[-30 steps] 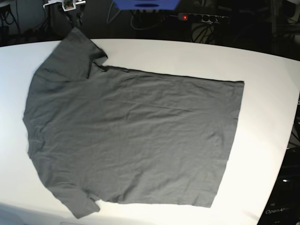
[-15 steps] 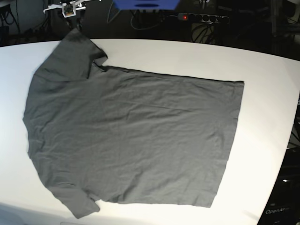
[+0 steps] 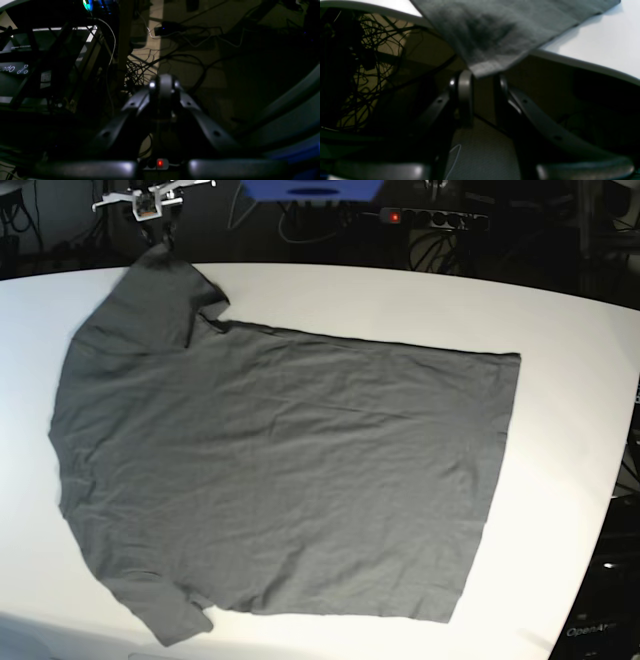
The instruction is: Fold the T-shirt properly
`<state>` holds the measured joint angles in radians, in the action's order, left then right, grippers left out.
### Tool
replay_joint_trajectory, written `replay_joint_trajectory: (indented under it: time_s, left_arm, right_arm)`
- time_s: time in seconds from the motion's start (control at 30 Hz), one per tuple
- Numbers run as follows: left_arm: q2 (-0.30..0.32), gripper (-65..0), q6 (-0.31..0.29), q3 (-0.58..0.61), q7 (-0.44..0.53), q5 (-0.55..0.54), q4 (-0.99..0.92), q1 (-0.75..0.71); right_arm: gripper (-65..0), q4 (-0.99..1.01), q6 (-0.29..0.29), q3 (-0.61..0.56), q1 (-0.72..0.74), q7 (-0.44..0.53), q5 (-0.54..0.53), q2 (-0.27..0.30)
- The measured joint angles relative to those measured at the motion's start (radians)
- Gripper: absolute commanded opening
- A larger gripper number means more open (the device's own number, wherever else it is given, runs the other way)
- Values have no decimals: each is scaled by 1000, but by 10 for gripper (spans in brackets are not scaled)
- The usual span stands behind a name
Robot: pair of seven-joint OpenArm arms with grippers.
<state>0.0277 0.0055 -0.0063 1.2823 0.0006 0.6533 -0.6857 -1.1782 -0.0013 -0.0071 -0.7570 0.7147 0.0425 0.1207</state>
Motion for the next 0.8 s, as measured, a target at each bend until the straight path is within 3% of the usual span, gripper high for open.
replay_joint_trajectory:
  time_s: [0.17,0.37,0.8]
  left_arm:
    - [0,-638,0,0,0,0,0,2]
    - [0,-638,0,0,0,0,0,2]
    - [0,-638,0,0,0,0,0,-2]
  right_arm:
    - [-509,0,0,0,-2,8,0,0]
    - [-509,0,0,0,-20,111,0,0]
    - [-509,0,0,0,-37,113,-5,0]
